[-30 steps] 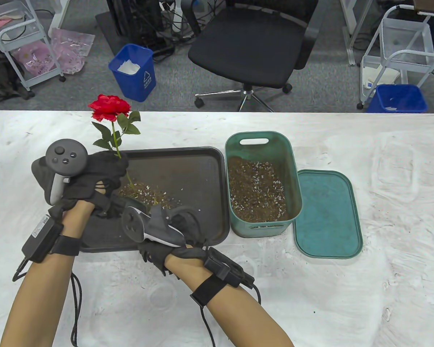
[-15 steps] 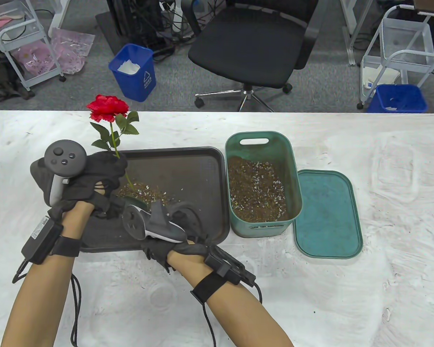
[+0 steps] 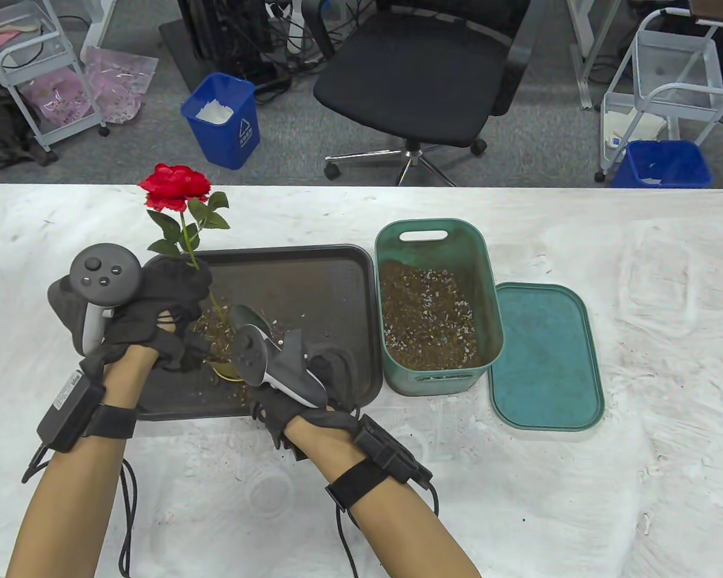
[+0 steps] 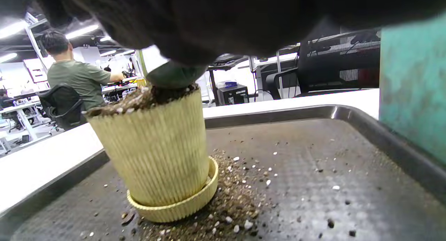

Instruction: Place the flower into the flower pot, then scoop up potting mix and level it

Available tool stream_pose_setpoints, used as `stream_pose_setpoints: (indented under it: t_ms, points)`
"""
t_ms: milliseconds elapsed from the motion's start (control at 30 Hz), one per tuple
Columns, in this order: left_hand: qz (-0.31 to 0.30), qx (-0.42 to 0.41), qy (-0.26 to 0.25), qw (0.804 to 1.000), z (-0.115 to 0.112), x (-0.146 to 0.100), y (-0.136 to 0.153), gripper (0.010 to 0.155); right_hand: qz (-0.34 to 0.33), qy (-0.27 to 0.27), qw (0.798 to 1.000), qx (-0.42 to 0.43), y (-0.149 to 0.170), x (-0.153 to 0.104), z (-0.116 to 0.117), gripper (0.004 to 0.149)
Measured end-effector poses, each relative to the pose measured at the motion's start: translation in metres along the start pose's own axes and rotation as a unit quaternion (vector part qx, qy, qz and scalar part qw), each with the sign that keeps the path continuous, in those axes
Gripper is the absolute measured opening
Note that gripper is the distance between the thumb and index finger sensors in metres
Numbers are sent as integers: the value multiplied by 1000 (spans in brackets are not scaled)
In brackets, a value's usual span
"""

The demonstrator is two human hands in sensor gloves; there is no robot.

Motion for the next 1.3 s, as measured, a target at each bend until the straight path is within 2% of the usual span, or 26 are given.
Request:
stream_pose_setpoints:
  t_ms: [133, 200, 233, 400, 467, 567, 667, 767, 867, 933, 1000, 1100, 1200, 1300]
  points:
    - [-8, 6, 5, 1000, 3, -3, 0, 42, 0, -10, 1000, 11, 5, 3, -4, 49]
    - [-19, -1, 13, 1000, 5, -6, 2, 42, -5, 8, 1000, 25, 11, 9, -17, 51]
    - [-35, -9, 26, 999, 4, -7, 2, 43, -29, 17, 999, 24, 12, 15, -23, 51]
    - [-61, -21, 47, 997, 8, -10, 8, 42, -102, -25, 994, 3, 10, 36, -24, 50]
    - [-63, -30, 54, 996, 8, -10, 10, 42, -111, -42, 993, -2, 9, 41, -22, 50]
    - [-61, -31, 53, 996, 8, -10, 12, 42, -117, -68, 990, -28, 8, 49, -17, 48]
    - [-59, -24, 51, 997, 8, -9, 10, 42, -95, -137, 985, -44, 7, 59, -10, 47]
    - [-58, -21, 47, 997, 7, -10, 8, 42, -89, -156, 982, -61, 2, 65, -6, 45]
    - [-54, -27, 43, 997, 6, -10, 9, 42, -82, -170, 982, -32, 8, 65, -1, 45]
    - [-53, -29, 42, 997, 6, -10, 9, 42, -88, -160, 982, -42, 7, 61, 0, 46]
    - [-50, -28, 43, 997, 6, -8, 10, 41, -112, -121, 983, -75, 3, 52, -2, 48]
    - [-49, -23, 45, 998, 7, -6, 10, 41, -129, -63, 988, -49, 6, 42, -17, 50]
    - [-45, -31, 42, 998, 5, -6, 10, 41, -128, -66, 990, -8, 8, 39, -18, 50]
    - [-45, -27, 40, 998, 5, -5, 8, 41, -123, -85, 987, -62, 5, 41, -12, 48]
Point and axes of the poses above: the tracker on the back of each hand, its own y axis roughly to the little-finger side, its own x axis roughly from the wrist to the fingertips, z = x × y, the point moved 3 cm from there along x, roughly from the wrist to the fingertips, and after that the axes turned 1 degree about x, right-handed, at the moved point
